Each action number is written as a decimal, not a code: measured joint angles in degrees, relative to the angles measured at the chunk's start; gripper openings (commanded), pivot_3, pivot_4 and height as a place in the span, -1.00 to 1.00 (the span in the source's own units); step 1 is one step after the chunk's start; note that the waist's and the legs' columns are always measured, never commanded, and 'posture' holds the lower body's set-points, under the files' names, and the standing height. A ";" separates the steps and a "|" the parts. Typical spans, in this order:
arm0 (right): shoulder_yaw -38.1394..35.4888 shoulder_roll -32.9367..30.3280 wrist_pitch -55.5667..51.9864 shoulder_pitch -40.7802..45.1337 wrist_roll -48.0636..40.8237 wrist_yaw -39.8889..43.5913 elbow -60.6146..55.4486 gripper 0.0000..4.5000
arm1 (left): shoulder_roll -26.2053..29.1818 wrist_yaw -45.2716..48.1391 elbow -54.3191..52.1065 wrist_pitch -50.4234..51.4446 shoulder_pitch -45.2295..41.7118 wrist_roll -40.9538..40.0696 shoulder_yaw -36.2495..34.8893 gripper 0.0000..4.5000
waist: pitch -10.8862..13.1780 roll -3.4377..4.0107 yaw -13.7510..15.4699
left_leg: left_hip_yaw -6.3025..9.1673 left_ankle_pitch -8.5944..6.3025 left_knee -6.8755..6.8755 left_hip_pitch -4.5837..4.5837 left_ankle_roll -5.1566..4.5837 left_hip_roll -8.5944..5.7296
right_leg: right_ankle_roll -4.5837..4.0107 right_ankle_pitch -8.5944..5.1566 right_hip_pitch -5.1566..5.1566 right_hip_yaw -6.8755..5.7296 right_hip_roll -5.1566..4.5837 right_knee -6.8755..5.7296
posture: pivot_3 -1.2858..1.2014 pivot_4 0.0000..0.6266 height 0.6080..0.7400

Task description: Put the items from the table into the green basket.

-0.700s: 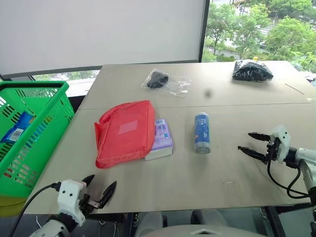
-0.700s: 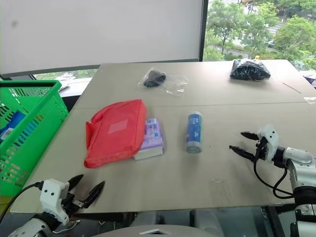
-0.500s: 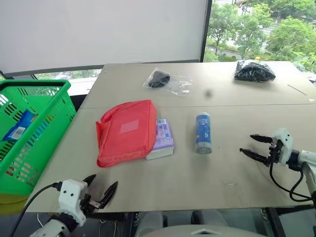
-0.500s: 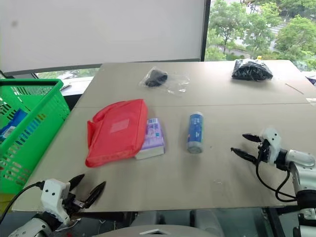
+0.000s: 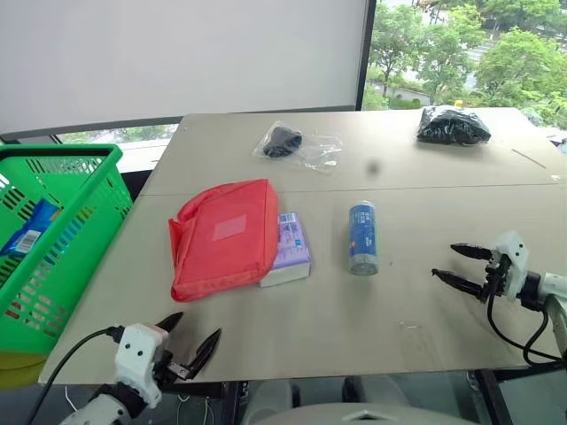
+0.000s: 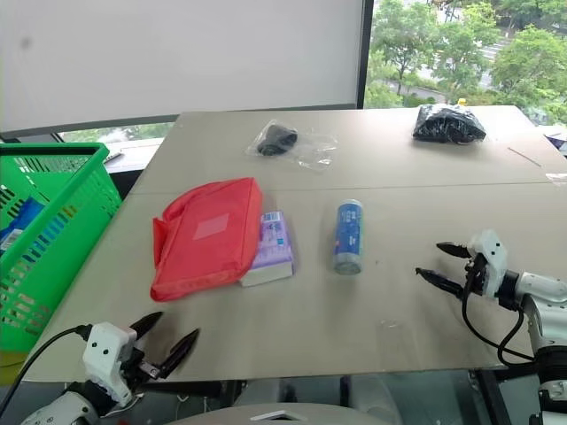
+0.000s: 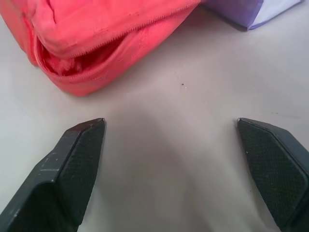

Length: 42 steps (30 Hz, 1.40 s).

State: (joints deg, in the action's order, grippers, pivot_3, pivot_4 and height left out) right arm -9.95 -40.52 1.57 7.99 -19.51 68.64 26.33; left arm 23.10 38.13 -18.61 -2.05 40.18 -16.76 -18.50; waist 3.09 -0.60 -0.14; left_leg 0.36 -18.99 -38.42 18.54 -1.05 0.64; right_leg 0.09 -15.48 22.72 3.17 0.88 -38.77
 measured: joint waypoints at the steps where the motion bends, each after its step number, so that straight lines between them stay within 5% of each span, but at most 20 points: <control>1: 0.00 0.00 0.00 0.19 -0.02 0.16 0.00 1.00 | -0.13 -0.55 -0.29 -0.65 -0.01 0.64 0.02 0.99 | 0.02 -0.03 0.03 | 0.00 0.00 0.00 0.00 0.00 0.00 | 0.00 0.00 0.00 0.00 0.00 0.00 | 0.10 -0.88 1.00; 11: -0.89 -1.39 -8.44 0.60 -8.55 4.35 -11.93 1.00 | 0.29 -8.67 -1.25 -14.87 -0.98 18.86 0.87 0.99 | 0.23 0.03 0.47 | 0.01 -0.01 0.01 0.03 -0.02 0.01 | -0.03 0.03 0.01 0.01 -0.03 0.02 | 0.08 -0.86 1.00; 19: -1.22 -4.28 -19.46 1.47 -17.77 8.80 -27.69 1.00 | 3.31 -18.70 3.98 -18.48 -11.47 37.97 4.06 0.99 | 0.26 -0.03 0.90 | 0.08 -0.01 0.01 0.06 -0.02 0.03 | -0.19 0.13 0.00 -0.09 -0.04 0.04 | 0.05 -0.91 1.00; 29: -1.18 -4.93 -22.59 2.69 -21.26 11.07 -33.14 1.00 | 4.69 -24.66 12.09 -19.63 -20.40 42.48 9.98 0.99 | 0.03 0.22 0.93 | 0.12 -0.03 0.00 0.06 -0.05 0.04 | -0.18 0.15 0.01 -0.22 -0.20 -0.01 | 0.04 -0.93 1.00; 38: -1.09 -4.83 -22.44 3.45 -20.95 10.70 -33.71 1.00 | 4.50 -29.23 13.36 -17.37 -22.03 43.58 9.92 -0.88 | -0.18 0.37 0.97 | 0.13 -0.03 0.00 0.08 -0.05 0.00 | -0.17 0.17 0.02 -0.30 -0.32 -0.03 | 0.05 -0.94 1.00; 42: -0.98 -4.47 -22.13 4.62 -20.57 10.55 -33.62 1.00 | 4.52 -29.86 13.00 -16.76 -22.27 43.56 9.92 -0.98 | -0.23 0.42 0.99 | 0.11 -0.03 0.00 0.12 -0.05 0.00 | -0.17 0.16 0.02 -0.49 -0.46 -0.04 | 0.04 -0.94 1.00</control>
State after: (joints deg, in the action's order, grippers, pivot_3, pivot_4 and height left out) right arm -10.93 -45.00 -20.56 12.61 -40.07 79.19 -7.29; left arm 27.61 8.26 -5.62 -18.80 17.90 26.81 -8.58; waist 2.86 -0.18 0.85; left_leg 0.47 -19.01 -38.42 18.66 -1.09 0.65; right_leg -0.08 -15.32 22.73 2.68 0.42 -38.80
